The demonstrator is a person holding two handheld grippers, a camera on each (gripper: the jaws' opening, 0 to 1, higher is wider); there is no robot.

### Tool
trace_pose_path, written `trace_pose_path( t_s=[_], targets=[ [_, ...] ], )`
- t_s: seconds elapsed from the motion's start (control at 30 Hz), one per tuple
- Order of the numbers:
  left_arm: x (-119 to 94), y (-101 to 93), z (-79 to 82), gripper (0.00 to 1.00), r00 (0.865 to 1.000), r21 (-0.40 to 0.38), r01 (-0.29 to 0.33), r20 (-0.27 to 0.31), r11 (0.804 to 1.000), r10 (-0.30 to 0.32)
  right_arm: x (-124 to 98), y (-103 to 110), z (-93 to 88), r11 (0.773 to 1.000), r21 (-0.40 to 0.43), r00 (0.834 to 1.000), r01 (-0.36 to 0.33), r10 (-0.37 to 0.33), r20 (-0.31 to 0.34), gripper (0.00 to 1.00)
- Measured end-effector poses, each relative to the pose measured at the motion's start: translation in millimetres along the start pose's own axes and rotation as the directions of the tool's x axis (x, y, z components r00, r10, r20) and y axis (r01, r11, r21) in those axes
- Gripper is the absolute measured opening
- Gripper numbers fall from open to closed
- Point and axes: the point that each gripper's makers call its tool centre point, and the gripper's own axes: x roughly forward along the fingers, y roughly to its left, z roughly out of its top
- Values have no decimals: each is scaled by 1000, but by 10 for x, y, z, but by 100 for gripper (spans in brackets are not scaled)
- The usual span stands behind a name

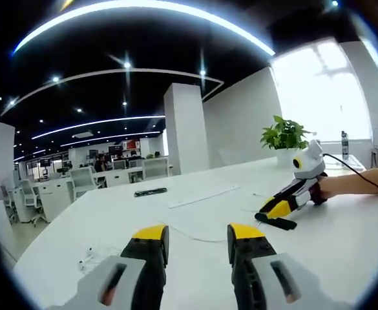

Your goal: Peel open the Velcro strap on the desktop, arrange the wired earphones neatly onto it, and close the Velcro strap to secure them.

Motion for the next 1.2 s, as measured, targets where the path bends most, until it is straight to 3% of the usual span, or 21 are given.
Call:
trace_pose_path(
  t_s=[1.2],
  targets=[
    [15,-62,-45,40,1000,20,15,-15,1000,-15,82,40,-15,1000,11,1000,-27,27,-8,22]
  ],
)
